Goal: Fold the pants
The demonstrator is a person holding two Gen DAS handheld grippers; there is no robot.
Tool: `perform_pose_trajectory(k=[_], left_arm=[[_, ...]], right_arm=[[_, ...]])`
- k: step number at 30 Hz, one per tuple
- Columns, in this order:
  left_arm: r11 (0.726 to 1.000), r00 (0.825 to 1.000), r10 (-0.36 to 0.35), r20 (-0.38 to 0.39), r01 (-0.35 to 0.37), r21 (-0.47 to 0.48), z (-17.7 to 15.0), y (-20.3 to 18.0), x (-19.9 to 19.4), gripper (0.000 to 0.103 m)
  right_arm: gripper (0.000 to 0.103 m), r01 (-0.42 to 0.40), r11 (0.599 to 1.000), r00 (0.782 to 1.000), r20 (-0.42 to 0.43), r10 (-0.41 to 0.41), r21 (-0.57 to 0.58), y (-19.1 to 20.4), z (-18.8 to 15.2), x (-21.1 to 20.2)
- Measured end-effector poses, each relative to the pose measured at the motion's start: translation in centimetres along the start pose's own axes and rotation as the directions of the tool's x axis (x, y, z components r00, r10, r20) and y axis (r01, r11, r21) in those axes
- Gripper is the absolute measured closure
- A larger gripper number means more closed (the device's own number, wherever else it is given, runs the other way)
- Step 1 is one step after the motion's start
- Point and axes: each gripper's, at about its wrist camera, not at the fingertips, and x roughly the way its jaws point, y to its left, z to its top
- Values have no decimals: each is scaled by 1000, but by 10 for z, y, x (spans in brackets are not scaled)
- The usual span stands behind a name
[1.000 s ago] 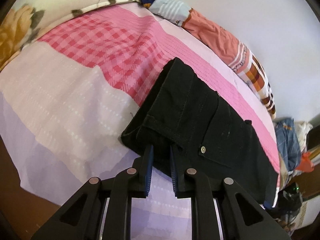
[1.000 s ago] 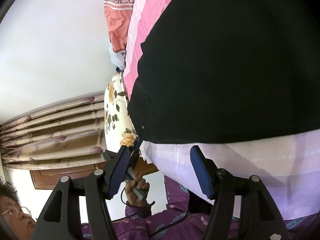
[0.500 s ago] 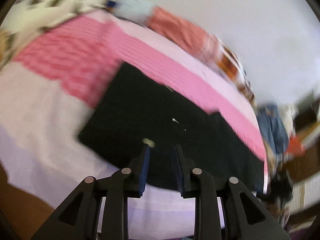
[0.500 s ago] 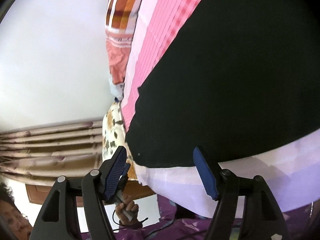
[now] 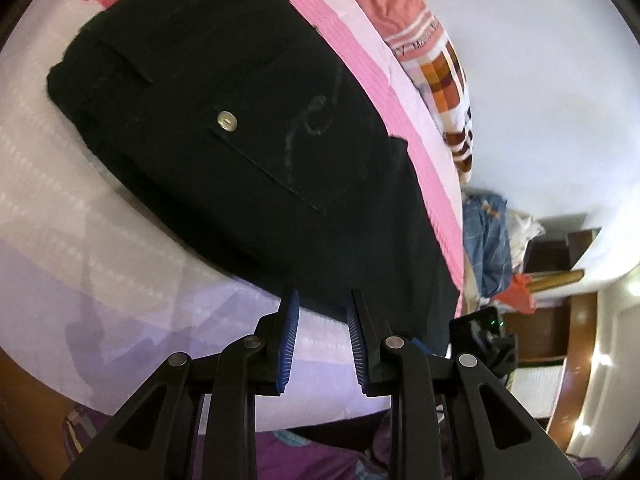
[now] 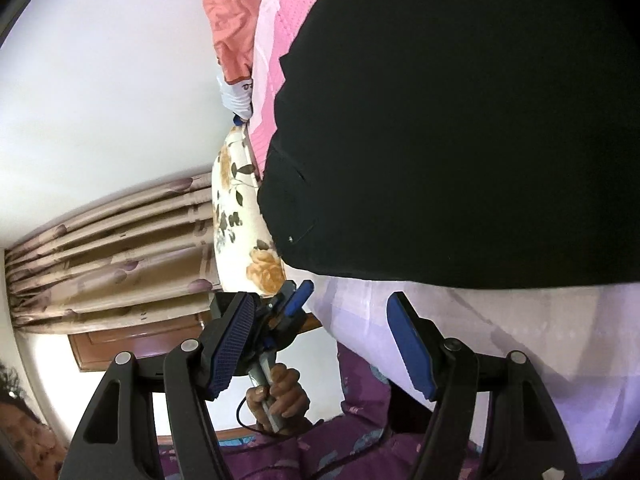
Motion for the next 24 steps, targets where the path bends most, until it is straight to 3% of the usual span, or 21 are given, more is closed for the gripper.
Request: perform_pose_trajectory(k=[7,14,18,23,24], left_arm=[[997,999,-52,-4,52,-49,17,9,10,77],[992,997,-78,4,78,-95,13,17,3,77],[996,999,-22,37,25,-83,10,19,-11,70],[982,999,-25,31,31,-187,14,37,-6,64],[983,1000,5,26,-1,-183,13,36,-5,62]], right_arm=[[35,-5,1000,1000,30,4,21,-7,2,0],[35,-30,998,999,43,28,48,-8,0,0],[35,-39,998,999,39,37,52,-10,1,0],[35,-38,998,999,35,36,58,-8,-1,1],[35,-40,997,999,38,37,60,-8,-1,0]])
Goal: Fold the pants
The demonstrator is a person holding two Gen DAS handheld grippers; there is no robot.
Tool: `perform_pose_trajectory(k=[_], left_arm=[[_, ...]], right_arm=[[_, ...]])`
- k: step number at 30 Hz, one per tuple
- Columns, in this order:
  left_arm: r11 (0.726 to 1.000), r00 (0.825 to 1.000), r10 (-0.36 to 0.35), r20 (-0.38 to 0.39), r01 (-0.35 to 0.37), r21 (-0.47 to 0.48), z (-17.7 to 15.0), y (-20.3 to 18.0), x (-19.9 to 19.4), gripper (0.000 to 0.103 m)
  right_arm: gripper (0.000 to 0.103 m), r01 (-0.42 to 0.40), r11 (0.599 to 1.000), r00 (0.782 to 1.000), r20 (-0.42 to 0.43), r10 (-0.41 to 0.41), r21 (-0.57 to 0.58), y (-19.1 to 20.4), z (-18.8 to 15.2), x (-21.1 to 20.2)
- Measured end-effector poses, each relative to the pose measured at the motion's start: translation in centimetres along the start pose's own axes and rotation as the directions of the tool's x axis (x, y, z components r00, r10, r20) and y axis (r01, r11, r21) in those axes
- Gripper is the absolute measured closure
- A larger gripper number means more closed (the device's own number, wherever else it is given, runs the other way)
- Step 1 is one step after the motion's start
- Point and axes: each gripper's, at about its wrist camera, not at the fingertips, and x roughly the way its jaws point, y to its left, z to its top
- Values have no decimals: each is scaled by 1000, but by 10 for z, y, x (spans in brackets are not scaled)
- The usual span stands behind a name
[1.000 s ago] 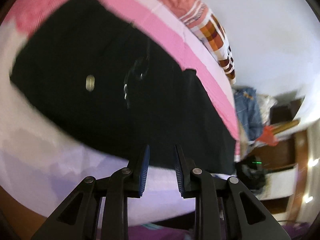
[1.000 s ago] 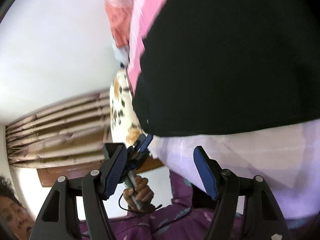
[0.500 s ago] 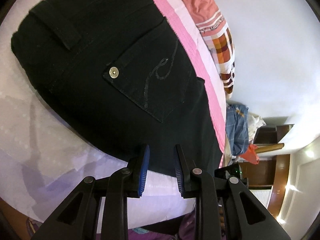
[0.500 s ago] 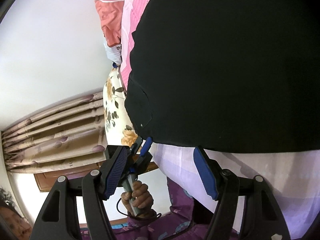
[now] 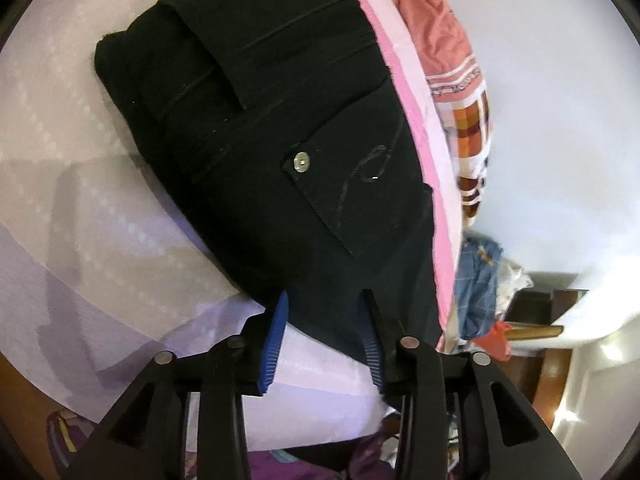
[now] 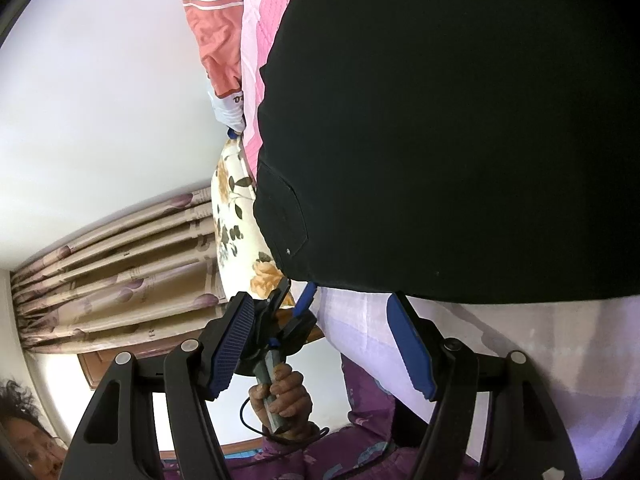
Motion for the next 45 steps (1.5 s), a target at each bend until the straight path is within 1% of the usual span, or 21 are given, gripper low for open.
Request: perform_pose_trajectory(k=[2,4,8,10,11,12,16,17,19,21,23,26,27,28,29,30,40,41,43,44,45], left_arm=[[1000,1000,12,-21,-12,-9,-1,0,4,58],[1000,1000,-13,-26,13,-14,0,-3,8,52],[999,1000,-29,-5,29,25,2,-12,10,51],[998,1000,-9,17,7,66,0,-16,13,53],[997,1000,-5,26,3,77,-1,-16,13,74],[996,999,21,41,-25,90,-2,-15,13,93],[999,997,18,69,-21,44,-1,2,9,95],[999,998,17,66,-20,44,-1,4,10,96],[998,997,24,67,-27,52,-1,3,11,96],[997,997,32,69,-36,66,-1,0,11,96],[997,997,34,69,-39,68,-1,-1,12,96],[997,997,28,69,-33,65,-1,-2,10,96],[997,997,24,69,-29,65,-1,-3,10,96],[997,997,20,69,-24,68,-1,-4,10,96],[997,998,16,67,-21,72,-1,-5,9,96],[997,998,11,66,-16,74,-1,-6,8,96],[998,998,-25,57,21,62,1,-3,5,96],[998,998,-27,57,23,60,1,-3,5,96],[998,998,-24,55,21,59,2,-2,4,96],[998,998,-21,54,18,60,2,-2,5,96],[998,999,-15,52,11,61,2,-1,5,96]], right_arm=[[35,-4,1000,1000,3,4,6,0,0,0],[35,-5,1000,1000,5,5,8,0,0,1],[35,-5,1000,1000,15,5,7,-2,0,-3],[35,-16,1000,999,28,16,20,-5,0,-7],[36,-20,999,999,34,19,25,-7,0,-9],[36,-20,999,999,40,19,28,-8,1,-10],[40,-15,999,998,60,13,39,-10,2,-12],[45,-11,999,998,68,9,42,-11,3,-13],[58,13,999,997,79,-17,46,-13,4,-15],[85,61,996,994,84,-66,62,-16,5,-14],[89,51,994,995,83,-60,98,-24,5,-16],[89,55,995,996,63,-60,87,-20,2,-18],[87,49,995,997,56,-54,91,-20,1,-19],[83,56,993,997,55,-62,103,-20,1,-21],[72,59,992,996,61,-66,114,-22,0,-23],[66,41,991,996,72,-51,127,-25,0,-25],[64,27,989,991,126,-45,144,-28,5,-29],[66,44,991,991,124,-60,127,-26,5,-27],[87,104,990,985,127,-116,100,-23,7,-24],[93,123,988,983,127,-135,95,-25,7,-25],[96,129,987,982,127,-141,95,-27,8,-24]])
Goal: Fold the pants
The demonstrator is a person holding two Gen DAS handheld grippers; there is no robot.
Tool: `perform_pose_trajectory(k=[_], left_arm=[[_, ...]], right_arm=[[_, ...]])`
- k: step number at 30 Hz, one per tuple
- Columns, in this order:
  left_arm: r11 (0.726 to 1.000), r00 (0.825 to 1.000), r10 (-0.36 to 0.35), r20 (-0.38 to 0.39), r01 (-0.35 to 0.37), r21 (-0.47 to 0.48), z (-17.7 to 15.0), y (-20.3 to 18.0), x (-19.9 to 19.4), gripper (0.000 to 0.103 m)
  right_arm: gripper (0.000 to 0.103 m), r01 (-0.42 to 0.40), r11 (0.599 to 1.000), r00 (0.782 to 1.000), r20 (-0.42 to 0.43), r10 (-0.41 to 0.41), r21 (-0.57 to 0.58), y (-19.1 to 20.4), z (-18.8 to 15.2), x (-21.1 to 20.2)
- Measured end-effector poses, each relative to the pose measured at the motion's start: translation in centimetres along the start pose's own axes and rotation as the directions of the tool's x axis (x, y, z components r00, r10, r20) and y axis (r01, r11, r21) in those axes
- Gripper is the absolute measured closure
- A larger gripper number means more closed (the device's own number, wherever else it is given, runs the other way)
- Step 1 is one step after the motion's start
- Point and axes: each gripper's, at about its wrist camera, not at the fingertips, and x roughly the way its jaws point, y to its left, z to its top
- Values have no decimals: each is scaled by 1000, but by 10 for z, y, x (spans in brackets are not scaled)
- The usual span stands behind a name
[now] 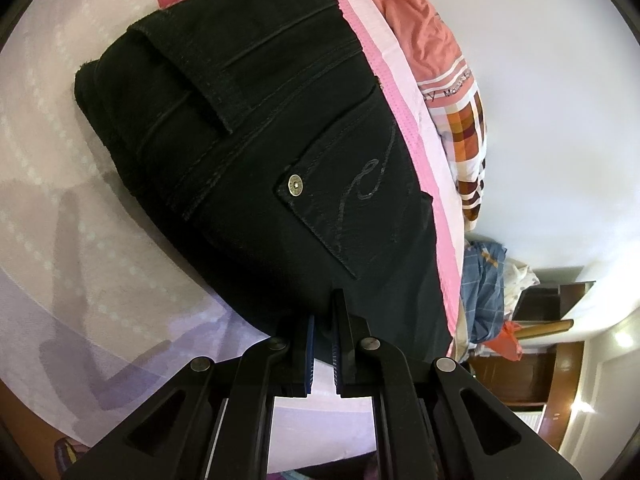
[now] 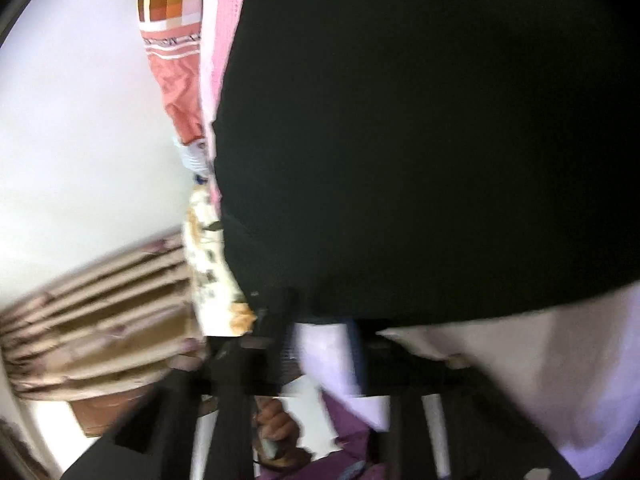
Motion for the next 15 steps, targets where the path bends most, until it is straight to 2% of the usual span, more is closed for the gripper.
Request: perform_pose_trajectory(k=[7,12,15], left_arm=[[998,998,59,2,-59,27,-3,-5,-3,96],[995,996,92,-1,-92,30,-7,-2,-3,96],[996,996,92,-3,-92,16,-7,3,-2,96]], right_arm=[[98,58,984,998,0,-59,-169,28,-12,-8],[99,81,992,995,-42,-86,-94,10,-9,4],[98,79,992,995,-50,-84,-99,12,-7,4]])
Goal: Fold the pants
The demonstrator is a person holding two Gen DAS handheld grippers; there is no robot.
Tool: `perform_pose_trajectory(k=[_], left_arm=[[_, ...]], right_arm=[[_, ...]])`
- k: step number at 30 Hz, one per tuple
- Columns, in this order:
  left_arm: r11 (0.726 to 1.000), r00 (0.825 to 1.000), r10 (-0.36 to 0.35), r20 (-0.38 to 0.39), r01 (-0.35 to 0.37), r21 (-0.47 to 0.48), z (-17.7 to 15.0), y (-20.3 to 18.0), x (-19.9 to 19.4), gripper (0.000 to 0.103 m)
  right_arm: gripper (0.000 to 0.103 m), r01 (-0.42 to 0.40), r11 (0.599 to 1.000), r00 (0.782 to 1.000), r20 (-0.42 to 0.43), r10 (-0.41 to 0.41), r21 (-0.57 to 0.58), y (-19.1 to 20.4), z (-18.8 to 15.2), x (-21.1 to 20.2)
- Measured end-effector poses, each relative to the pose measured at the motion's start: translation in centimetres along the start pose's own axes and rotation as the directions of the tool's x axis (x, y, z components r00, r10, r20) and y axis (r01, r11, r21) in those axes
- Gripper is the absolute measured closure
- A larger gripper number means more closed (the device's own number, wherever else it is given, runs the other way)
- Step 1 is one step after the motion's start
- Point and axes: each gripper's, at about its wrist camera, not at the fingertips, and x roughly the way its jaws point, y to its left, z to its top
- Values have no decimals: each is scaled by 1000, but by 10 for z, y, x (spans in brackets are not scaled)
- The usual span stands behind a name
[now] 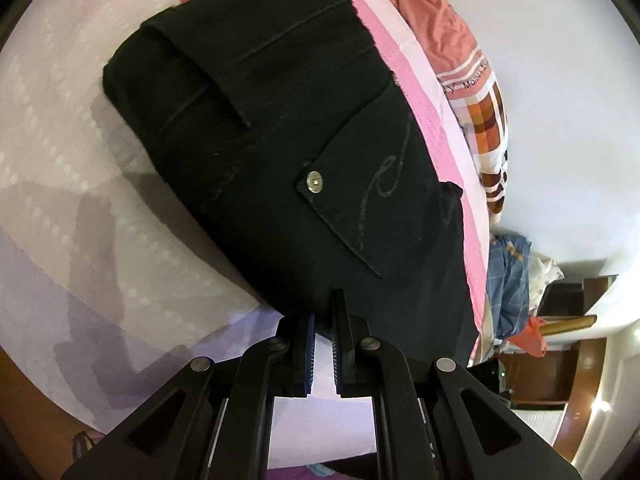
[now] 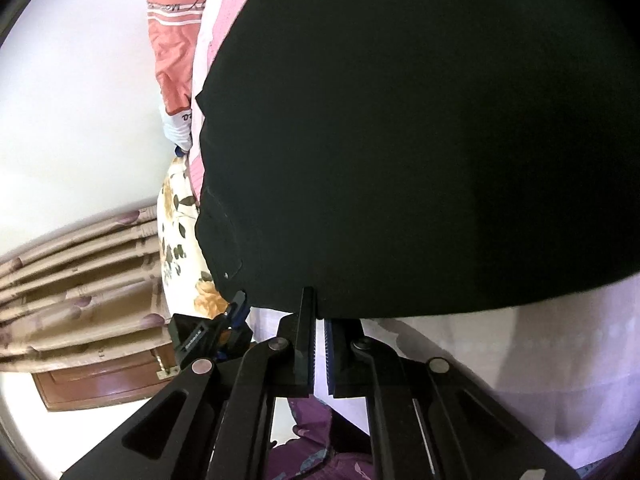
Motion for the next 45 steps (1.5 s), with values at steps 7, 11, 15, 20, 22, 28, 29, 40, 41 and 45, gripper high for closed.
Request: perform_pose_trajectory(k=[7,11,15,20,22,28,29,40,41,45], left_arm=[[998,1000,22,-1,-22,51,2,-4,2,94],[998,1000,16,-8,-15,59,3,-3,-1,90],[973,989,129,66,-139,183,-4,-23,-16,82],[932,954,208,215,-260,253,-9,-39,-39,77],[927,948,201,246,-265,265,-7,-42,-41,72],[920,944,196,265,-270,283,13,-48,-23,72],[919,945,195,263,-270,286,17,-49,-20,72],[932,935,196,296,-271,241,21,-48,-17,72],[935,934,196,300,-270,231,20,-49,-18,72],[916,901,226,369,-326,234,16,-65,-31,71]], right_arm=[[66,-41,999,973,-227,40,3,11,-2,10],[63,-24,940,981,-187,-43,-339,87,-7,-21],[48,283,610,958,181,-224,-740,167,9,-39],[51,439,274,870,330,-366,-856,193,57,16],[58,405,266,879,293,-377,-875,196,78,35],[60,308,301,908,185,-375,-903,205,121,72],[60,302,292,907,179,-382,-907,207,123,78],[88,97,229,918,-1,-396,-969,210,112,100],[88,98,228,916,-1,-402,-969,209,115,100],[86,105,293,901,-34,-433,-950,205,139,104]])
